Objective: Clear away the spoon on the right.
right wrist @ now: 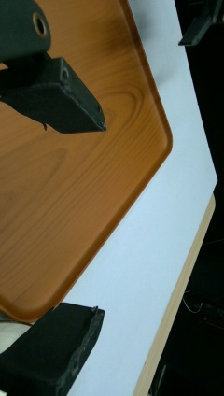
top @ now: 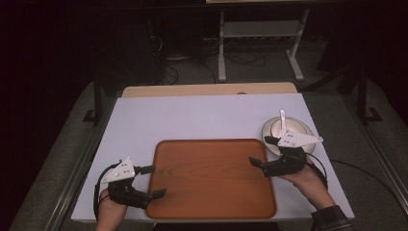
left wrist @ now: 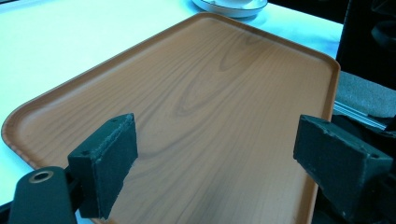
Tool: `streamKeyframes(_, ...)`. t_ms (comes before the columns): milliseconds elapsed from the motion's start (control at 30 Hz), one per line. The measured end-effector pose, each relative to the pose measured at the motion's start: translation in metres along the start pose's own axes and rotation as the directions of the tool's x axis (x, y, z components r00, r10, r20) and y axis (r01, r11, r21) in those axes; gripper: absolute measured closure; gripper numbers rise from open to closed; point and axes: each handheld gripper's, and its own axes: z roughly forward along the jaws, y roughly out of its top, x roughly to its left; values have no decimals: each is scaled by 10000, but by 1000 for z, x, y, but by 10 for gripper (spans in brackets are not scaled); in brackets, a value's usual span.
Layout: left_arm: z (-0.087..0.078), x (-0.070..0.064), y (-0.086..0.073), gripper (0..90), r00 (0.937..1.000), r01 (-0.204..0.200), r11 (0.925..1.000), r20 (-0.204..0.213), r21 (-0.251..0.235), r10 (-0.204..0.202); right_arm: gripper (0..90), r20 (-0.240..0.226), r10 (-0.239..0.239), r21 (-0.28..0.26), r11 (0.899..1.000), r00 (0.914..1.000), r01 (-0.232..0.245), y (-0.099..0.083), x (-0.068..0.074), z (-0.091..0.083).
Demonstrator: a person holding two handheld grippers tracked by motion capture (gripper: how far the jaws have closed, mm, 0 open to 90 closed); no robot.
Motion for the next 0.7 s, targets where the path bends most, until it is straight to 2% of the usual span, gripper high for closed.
streamKeyframes(700, -1, -1, 0, 133, 10000, -41, 10000, -18, -16, 41, 79, 148, 172, 47, 9998, 9997, -173, 12, -23, 10)
